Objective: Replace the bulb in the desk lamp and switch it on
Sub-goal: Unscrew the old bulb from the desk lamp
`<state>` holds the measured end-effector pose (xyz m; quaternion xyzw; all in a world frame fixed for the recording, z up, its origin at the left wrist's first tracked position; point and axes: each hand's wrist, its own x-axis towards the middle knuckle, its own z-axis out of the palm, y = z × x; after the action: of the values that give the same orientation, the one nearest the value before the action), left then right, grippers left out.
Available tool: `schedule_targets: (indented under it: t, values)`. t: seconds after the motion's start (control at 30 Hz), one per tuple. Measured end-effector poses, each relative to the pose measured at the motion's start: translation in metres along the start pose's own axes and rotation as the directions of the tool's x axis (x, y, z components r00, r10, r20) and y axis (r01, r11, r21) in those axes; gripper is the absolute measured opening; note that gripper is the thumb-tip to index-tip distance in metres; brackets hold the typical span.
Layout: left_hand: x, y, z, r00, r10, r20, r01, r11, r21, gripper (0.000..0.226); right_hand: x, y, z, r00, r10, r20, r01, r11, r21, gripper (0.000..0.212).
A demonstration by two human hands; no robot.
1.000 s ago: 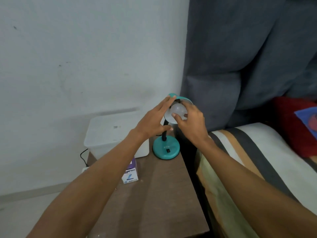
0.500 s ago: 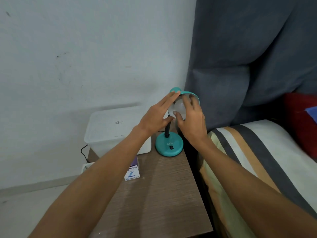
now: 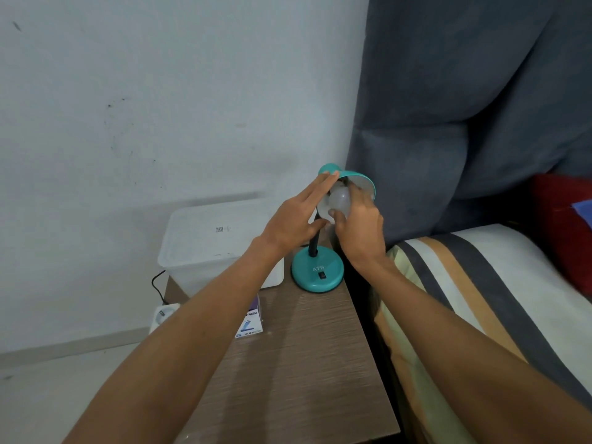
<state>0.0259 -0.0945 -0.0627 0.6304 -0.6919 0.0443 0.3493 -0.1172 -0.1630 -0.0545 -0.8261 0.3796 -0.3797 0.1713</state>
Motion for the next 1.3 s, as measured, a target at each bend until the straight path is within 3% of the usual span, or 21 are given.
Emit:
schedule_targets:
  t: [0.1,0.27,0.43,0.6,0.73,0.8,0.97,1.13,1.3]
  values:
    - [-0.0008,-0.0016,-0.0026,1.000,-0.010,-0.003,0.010,1.000,0.007,0.091,-0.0013,0.0016,-0.0012,0.987,-0.156,0.028,0.158,0.982,-0.104,0.069]
    - [-0.0009,-0.0008,-0.0024,1.000,-0.009,0.018,0.009,1.000,0.011,0.092,-0.0023,0.0017,0.0010,1.000,-0.016,-0.005,0.017,0.999,0.036,0.060]
    - [-0.0019,0.0021,-0.0051,1.000,-0.022,0.009,0.022,1.000,0.017,0.092,-0.0017,-0.0023,-0.0030,0.984,-0.173,0.034,0.176,0.979,-0.105,0.066]
    - [-0.0011,0.0005,-0.0047,0.999,-0.010,0.037,0.009,0.999,0.034,0.093,-0.0008,-0.0010,-0.0016,1.000,-0.021,0.016,0.021,1.000,-0.006,0.057]
    - [-0.0014,0.0031,-0.0054,1.000,-0.021,0.022,0.021,1.000,0.016,0.092,0.0009,-0.0047,-0.0053,0.991,-0.113,0.070,0.121,0.986,-0.115,0.062]
    - [-0.0013,0.0028,-0.0068,1.000,-0.017,0.014,0.017,1.000,0.016,0.089,-0.0011,-0.0041,-0.0063,0.988,-0.139,0.060,0.144,0.986,-0.087,0.064]
    - [-0.0011,0.0026,-0.0049,0.999,-0.016,0.033,0.015,1.000,0.024,0.093,-0.0006,-0.0027,-0.0070,0.999,0.029,0.043,-0.030,0.999,0.025,0.056]
    - [-0.0007,0.0028,-0.0051,0.999,-0.024,0.021,0.023,0.999,0.022,0.092,0.0019,-0.0043,-0.0088,0.995,-0.067,0.067,0.073,0.994,-0.084,0.058]
    - [0.0001,0.0026,-0.0044,0.999,-0.019,0.034,0.018,0.999,0.030,0.091,-0.0003,-0.0025,-0.0067,0.998,0.069,0.012,-0.070,0.995,0.069,0.059]
